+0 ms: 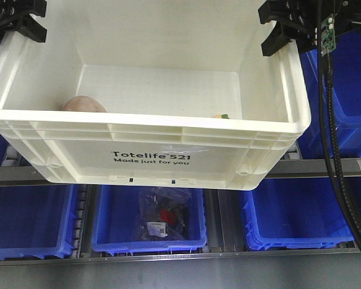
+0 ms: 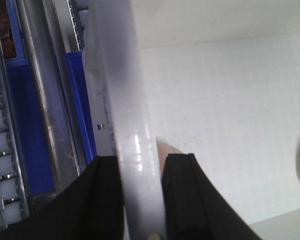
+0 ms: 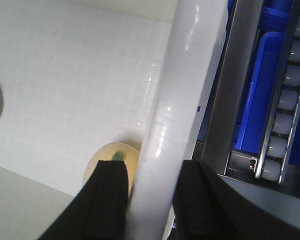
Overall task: Place moving items into box and shelve
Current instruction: 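Hold the tote with both grippers while aligning in front of the shelf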
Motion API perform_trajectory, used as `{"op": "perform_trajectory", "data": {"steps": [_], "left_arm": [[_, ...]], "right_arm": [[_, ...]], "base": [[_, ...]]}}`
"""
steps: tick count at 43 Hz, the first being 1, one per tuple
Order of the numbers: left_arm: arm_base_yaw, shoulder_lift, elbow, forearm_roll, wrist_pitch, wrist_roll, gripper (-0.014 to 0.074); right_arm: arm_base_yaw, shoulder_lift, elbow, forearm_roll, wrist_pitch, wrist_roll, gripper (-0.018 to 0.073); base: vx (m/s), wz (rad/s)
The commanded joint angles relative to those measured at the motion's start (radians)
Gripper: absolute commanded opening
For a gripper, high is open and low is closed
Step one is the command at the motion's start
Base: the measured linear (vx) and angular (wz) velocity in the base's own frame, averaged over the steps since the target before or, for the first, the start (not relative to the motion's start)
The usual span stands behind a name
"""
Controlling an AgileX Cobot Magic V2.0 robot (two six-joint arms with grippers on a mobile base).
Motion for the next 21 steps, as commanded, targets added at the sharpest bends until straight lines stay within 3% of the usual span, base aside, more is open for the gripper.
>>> {"op": "perform_trajectory", "data": {"steps": [1,21], "left_arm": [[-0.015,-0.058,-0.045,-0.137,-0.095,0.01,-0.0006],[-0.015,-0.056,-0.045,-0.137,-0.103,0.01,-0.0006]], "right_arm": [[0.011,-0.056,-0.039,0.122,-0.097,-0.025,-0.0004],[0.011,-0.044,-0.039,0.122,-0.159,-0.027,-0.0004]], "base": [[0.0,0.0],[0.0,0.0]]}}
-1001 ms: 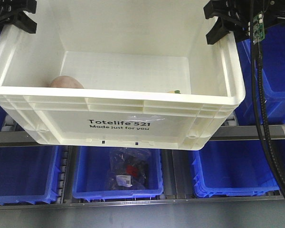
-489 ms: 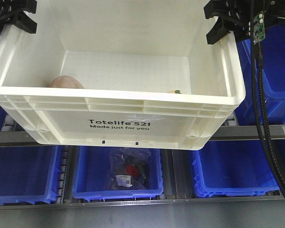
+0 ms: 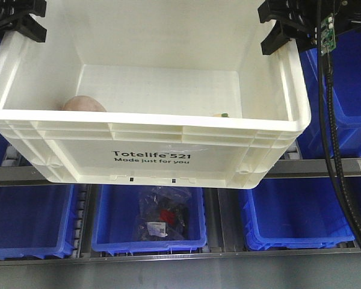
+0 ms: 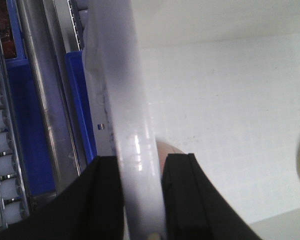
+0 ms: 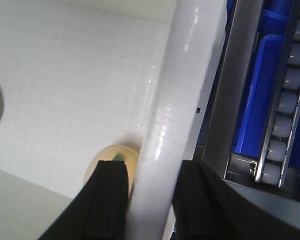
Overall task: Place moving items into box and shelve
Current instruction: 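Hold the tote with both grippers while aligning in front of the shelf, then push the held tote forward onto the shelf's roller lane with both grippers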
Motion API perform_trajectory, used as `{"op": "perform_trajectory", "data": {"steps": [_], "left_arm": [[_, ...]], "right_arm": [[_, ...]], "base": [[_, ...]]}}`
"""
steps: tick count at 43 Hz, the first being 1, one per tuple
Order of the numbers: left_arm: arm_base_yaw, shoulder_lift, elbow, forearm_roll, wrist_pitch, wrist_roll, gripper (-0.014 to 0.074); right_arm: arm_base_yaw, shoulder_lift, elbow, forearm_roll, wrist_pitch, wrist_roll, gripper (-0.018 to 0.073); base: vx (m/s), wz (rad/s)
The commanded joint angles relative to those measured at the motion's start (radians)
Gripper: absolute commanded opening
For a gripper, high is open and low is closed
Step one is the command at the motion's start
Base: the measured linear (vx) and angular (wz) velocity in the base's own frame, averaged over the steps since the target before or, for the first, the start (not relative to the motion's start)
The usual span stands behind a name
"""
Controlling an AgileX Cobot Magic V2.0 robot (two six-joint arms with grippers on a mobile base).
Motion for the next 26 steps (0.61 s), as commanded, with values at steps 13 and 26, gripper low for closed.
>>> {"op": "perform_trajectory", "data": {"steps": [13,26], "left_arm": [[-0.015,-0.052,-0.045,-0.138,-0.111,0.006,-0.0006],[-0.015,0.052,-0.045,-0.078,-0.217,0.018,-0.0006]], "right_arm": [[0.012,-0.016,-0.039,0.122,-0.23,-0.03,-0.0004],[0.012,0.035,-0.039,0.147,-0.345,-0.091,-0.0004]], "base": [[0.0,0.0],[0.0,0.0]]}}
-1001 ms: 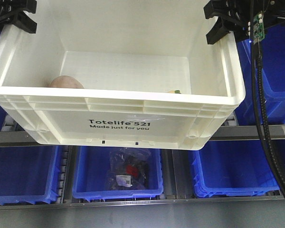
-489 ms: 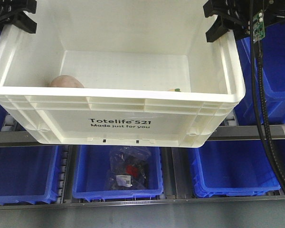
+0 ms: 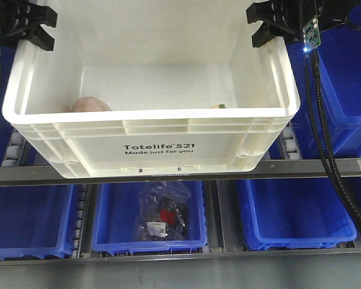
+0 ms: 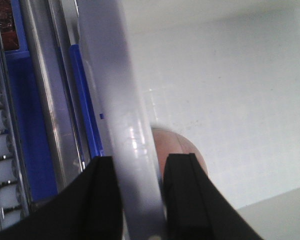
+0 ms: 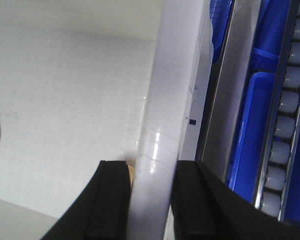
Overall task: Place moving items into box and shelve
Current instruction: 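Push the held tote forward onto the shelf's roller lane with both grippers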
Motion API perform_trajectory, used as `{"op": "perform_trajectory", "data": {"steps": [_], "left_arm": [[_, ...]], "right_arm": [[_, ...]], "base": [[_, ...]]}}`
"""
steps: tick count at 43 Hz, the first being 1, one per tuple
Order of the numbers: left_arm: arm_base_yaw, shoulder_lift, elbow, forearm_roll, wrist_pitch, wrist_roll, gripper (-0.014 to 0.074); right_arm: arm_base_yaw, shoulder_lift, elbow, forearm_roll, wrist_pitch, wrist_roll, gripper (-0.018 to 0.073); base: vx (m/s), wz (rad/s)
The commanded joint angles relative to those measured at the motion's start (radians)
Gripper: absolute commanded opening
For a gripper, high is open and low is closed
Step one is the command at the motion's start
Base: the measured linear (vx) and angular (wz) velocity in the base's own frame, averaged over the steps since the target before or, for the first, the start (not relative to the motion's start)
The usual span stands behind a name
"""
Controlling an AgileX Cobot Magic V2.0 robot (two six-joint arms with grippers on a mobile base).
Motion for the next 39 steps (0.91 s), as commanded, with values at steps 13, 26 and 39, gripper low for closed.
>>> {"op": "perform_trajectory", "data": {"steps": [13,26,39], "left_arm": [[-0.016,-0.014,-0.045,0.017,-0.233,0.016,-0.0006],[-0.016,0.061,-0.045,0.034,-0.283,0.015,-0.0006],[-0.016,0.073,-0.045,0.034,-0.332,0.015,0.0018]], "right_arm": [[0.012,-0.027,-0.039,0.154,-0.219,-0.073,-0.0004],[0.012,0.04,-0.039,0.176,-0.27,-0.081,-0.0004],[0.012,0.045,-0.039,0.167,-0.278,-0.097,0.0012]], "base": [[0.0,0.0],[0.0,0.0],[0.0,0.0]]}}
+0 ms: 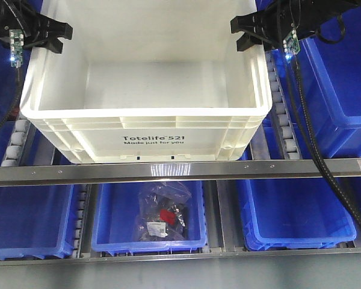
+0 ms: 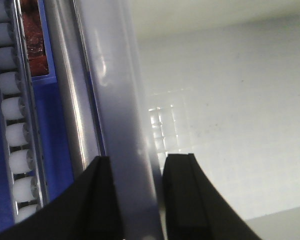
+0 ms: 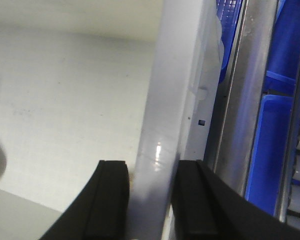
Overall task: Place moving items into box and shelve
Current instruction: 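Push the held tote forward onto the shelf's roller lane with both grippers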
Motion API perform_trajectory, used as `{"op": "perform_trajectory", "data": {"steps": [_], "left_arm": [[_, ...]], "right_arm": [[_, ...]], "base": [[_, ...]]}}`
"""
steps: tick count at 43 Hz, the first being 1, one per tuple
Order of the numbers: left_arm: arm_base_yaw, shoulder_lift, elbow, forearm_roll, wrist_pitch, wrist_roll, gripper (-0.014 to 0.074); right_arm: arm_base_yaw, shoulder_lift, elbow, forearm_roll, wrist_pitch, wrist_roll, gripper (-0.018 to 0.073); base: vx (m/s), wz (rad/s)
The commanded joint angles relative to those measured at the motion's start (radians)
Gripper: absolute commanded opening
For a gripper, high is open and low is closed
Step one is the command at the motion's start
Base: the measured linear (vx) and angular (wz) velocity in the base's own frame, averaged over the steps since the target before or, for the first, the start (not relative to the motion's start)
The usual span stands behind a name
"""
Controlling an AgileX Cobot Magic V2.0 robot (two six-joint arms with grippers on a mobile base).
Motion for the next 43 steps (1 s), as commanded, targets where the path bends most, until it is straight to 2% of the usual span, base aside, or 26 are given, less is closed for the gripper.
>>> {"op": "perform_trajectory", "data": {"steps": [1,11,12,17,22,29,37,40,41,43], "left_arm": [[-0.014,-0.058,-0.044,-0.058,-0.144,0.012,0.0023],[-0.014,-0.058,-0.044,-0.058,-0.148,0.013,0.0118],[-0.014,-0.058,-0.044,-0.057,-0.143,0.014,0.0294],[-0.014,-0.058,-0.044,-0.047,-0.143,0.014,0.0348],[-0.014,-0.058,-0.044,0.007,-0.142,0.012,0.0377],[-0.014,-0.059,-0.044,0.112,-0.125,-0.012,0.0379],[-0.014,-0.059,-0.044,0.201,-0.104,-0.116,0.0379],[-0.014,-0.06,-0.044,0.204,-0.096,-0.168,0.0379],[-0.014,-0.069,-0.044,0.187,-0.051,-0.224,0.0379],[-0.014,-0.073,-0.044,0.181,-0.043,-0.224,0.0379]], "right_arm": [[0.012,-0.074,-0.044,0.111,-0.111,-0.049,0.0019],[0.012,-0.074,-0.044,0.111,-0.102,-0.086,0.0135],[0.012,-0.074,-0.044,0.111,-0.103,-0.086,0.0385],[0.012,-0.074,-0.044,0.103,-0.107,-0.089,0.0484],[0.012,-0.074,-0.044,0.059,-0.116,-0.098,0.0574],[0.011,-0.074,-0.044,-0.045,-0.128,-0.096,0.0619],[0.011,-0.075,-0.044,-0.13,-0.134,-0.062,0.0611],[0.011,-0.077,-0.044,-0.137,-0.128,-0.028,0.0607],[0.011,-0.087,-0.044,-0.063,-0.117,0.062,0.0589],[0.011,-0.087,-0.044,-0.036,-0.114,0.062,0.0589]], "base": [[0.0,0.0],[0.0,0.0],[0.0,0.0],[0.0,0.0],[0.0,0.0],[0.0,0.0],[0.0,0.0],[0.0,0.0],[0.0,0.0],[0.0,0.0]]}}
